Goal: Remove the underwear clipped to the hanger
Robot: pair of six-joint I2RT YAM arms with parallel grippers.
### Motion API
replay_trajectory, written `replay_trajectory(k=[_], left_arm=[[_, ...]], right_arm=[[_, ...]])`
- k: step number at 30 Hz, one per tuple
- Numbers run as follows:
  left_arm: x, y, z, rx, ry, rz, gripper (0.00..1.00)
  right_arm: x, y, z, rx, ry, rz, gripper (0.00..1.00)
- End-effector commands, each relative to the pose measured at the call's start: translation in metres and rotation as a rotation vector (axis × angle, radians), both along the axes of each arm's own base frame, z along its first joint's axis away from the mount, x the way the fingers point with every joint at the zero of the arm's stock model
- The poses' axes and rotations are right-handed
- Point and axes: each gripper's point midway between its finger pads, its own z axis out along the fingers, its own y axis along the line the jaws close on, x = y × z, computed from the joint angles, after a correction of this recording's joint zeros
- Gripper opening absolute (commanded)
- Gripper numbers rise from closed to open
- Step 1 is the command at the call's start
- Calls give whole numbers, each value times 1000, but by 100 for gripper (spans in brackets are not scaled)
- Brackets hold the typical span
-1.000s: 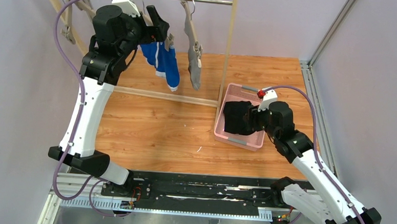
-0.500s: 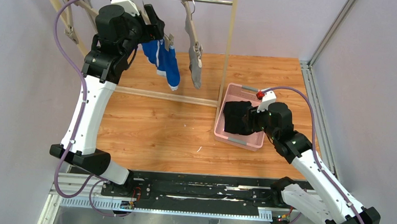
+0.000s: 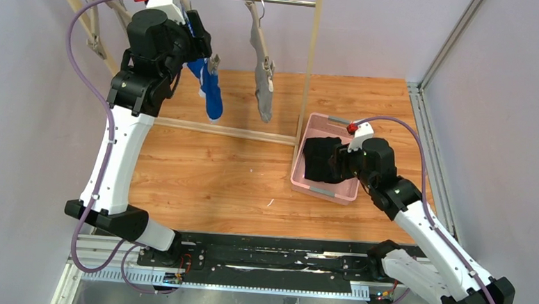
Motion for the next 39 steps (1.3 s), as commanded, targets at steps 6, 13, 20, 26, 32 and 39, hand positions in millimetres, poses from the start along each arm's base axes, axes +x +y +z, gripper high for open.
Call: replay_trajectory(k=[6, 13, 20, 26, 32, 39], left_arm=[[-6, 6, 6, 37, -12, 25, 49], [-2, 6, -3, 53, 8, 28, 41], [0, 4, -1, 74, -4, 13, 0], [-2, -2, 9, 75, -45, -29, 0], [-13, 0, 36, 55, -148, -33, 0], [-27, 6, 53, 60, -190, -28, 0]], right_arm=[[0, 7, -2, 23, 12, 10, 54], [-1, 4, -1, 11, 1, 4, 54], [-1, 4, -4, 11, 8, 4, 55], [-2, 3, -3, 14, 1, 0, 55], [-4, 0, -9, 7, 9, -9, 55], [-2, 2, -11, 10, 9, -5, 55]])
